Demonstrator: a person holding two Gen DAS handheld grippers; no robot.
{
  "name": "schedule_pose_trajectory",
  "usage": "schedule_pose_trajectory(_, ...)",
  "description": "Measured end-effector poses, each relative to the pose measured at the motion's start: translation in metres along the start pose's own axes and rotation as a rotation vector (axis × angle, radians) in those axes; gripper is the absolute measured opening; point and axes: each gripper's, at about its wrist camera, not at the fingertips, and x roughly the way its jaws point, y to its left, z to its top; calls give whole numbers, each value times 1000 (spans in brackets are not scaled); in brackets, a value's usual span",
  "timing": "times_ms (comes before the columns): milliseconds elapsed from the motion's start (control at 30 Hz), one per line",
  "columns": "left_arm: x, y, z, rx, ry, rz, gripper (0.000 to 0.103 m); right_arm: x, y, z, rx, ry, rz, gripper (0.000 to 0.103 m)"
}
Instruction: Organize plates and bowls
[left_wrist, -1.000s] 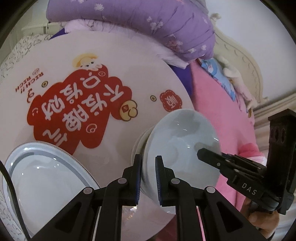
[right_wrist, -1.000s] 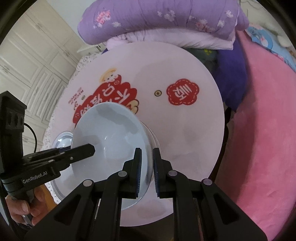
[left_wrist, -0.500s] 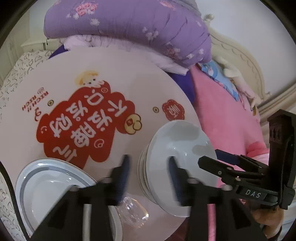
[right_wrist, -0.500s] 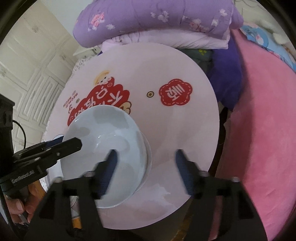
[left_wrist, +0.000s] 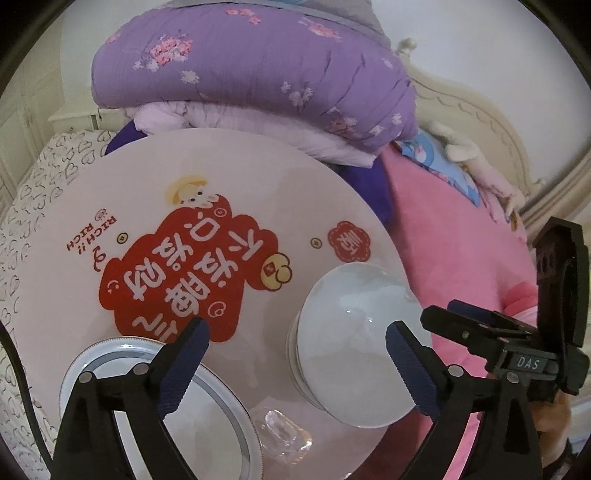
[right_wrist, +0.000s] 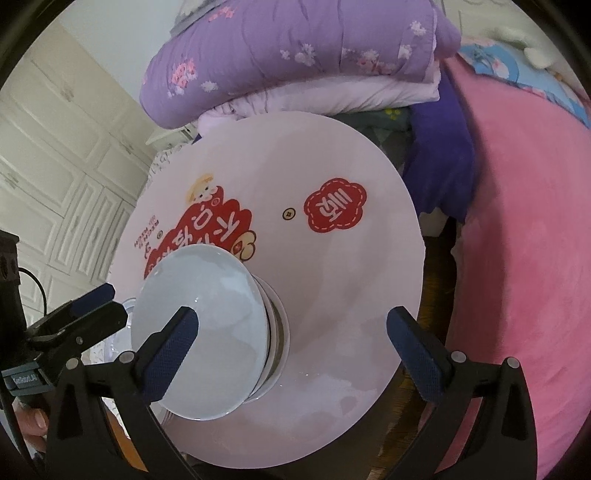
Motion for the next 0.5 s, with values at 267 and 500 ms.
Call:
schedule_pose_trajectory(267, -1, 15, 2, -22, 32, -67, 94, -10, -1, 1, 13, -16, 39, 103)
schedule_pose_trajectory(500, 8, 35, 0, -55, 70, -108, 94, -15, -5, -6, 25, -9, 60, 103)
